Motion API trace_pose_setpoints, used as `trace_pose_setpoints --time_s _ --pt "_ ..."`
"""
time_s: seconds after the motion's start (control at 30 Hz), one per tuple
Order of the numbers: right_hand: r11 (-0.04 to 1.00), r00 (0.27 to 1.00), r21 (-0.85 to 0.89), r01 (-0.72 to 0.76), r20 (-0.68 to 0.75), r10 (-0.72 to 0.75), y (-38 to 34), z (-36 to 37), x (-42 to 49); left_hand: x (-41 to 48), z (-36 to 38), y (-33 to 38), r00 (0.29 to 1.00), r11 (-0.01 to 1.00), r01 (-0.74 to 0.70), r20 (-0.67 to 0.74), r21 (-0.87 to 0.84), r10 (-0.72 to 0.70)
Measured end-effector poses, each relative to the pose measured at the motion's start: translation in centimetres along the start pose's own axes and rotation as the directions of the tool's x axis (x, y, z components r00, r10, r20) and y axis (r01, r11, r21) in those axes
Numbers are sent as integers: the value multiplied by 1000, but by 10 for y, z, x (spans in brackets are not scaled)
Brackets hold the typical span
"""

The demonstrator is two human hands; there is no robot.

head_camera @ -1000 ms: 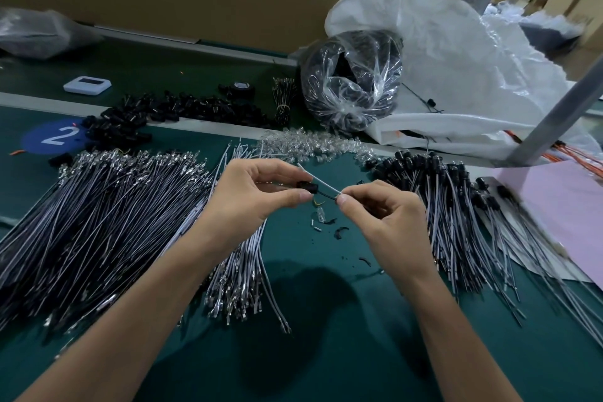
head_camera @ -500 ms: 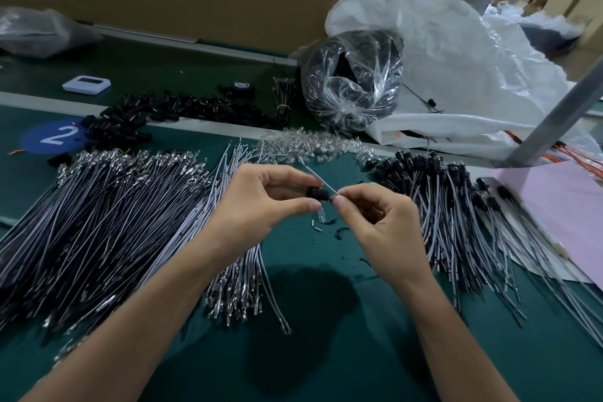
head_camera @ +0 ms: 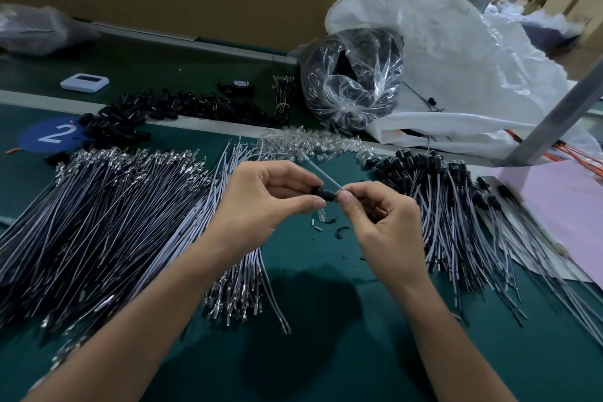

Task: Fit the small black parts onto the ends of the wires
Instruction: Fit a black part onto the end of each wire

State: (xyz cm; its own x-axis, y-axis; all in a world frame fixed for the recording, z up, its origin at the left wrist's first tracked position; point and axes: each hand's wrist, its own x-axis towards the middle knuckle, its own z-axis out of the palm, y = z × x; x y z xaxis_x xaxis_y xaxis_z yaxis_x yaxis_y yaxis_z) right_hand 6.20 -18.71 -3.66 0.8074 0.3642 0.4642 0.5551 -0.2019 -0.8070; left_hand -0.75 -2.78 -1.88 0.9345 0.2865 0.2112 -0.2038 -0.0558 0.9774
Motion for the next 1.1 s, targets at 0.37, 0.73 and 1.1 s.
trace_pose_setpoints --time_s 0.37,0.73,1.1 --pt "983 996 164 -84 14 83 -4 -1 -1 -1 0 -1 1000 999 18 -19 33 -17" --pt "916 985 362 -175 76 158 -5 0 -2 -1 2 -3 1000 996 10 -16 88 -8" --pt "953 995 294 -73 -49 91 -7 2 -1 -2 1 -7 997 991 38 -76 132 -28"
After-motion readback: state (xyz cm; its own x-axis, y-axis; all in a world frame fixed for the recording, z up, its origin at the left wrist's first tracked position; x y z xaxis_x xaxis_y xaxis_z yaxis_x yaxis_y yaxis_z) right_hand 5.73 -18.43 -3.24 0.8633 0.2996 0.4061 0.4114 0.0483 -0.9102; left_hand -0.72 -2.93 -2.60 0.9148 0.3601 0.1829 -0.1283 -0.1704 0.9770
